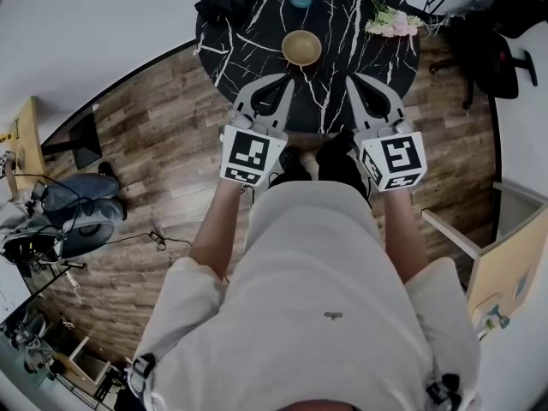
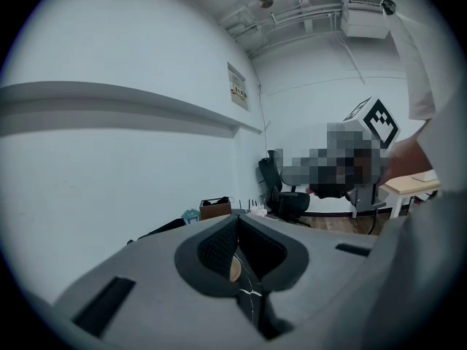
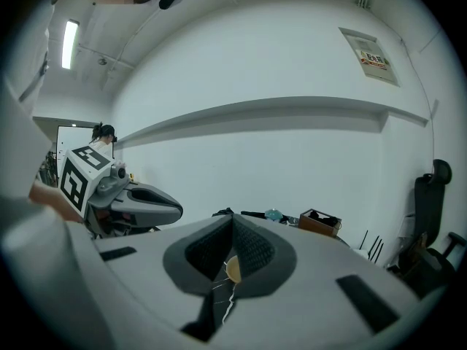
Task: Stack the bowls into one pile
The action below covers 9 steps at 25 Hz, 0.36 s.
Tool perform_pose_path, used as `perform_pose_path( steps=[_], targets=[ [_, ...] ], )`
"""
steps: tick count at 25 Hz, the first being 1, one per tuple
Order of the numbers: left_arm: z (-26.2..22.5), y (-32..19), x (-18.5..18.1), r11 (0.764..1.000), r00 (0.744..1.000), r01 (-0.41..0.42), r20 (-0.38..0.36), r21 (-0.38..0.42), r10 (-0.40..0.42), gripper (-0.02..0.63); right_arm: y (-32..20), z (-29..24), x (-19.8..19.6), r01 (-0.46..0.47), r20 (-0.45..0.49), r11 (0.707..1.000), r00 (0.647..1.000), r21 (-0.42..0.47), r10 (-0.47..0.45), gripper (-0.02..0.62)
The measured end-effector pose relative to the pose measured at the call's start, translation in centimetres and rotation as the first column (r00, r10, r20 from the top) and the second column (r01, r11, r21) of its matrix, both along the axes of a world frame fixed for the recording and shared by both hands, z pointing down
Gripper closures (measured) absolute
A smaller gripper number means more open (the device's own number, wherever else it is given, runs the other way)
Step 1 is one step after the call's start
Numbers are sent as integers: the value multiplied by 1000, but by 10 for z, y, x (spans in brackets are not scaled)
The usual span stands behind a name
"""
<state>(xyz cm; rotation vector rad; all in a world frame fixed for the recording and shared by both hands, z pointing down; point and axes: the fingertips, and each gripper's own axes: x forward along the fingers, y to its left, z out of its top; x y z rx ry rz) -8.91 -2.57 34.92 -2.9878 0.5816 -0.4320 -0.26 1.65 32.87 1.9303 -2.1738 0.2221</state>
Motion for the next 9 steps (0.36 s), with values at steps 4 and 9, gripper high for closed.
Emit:
perform_pose_path(
  steps=[4, 9],
  targets=[
    [0, -1, 0, 1000, 1000, -2, 0, 0, 2, 600, -2, 1, -2, 5, -5, 1000, 1000, -4, -5, 591],
    [1, -3, -1, 1000, 1000, -1, 2, -5, 1, 600, -4, 1, -3, 6, -8, 1000, 1000, -10, -6, 592]
  ],
)
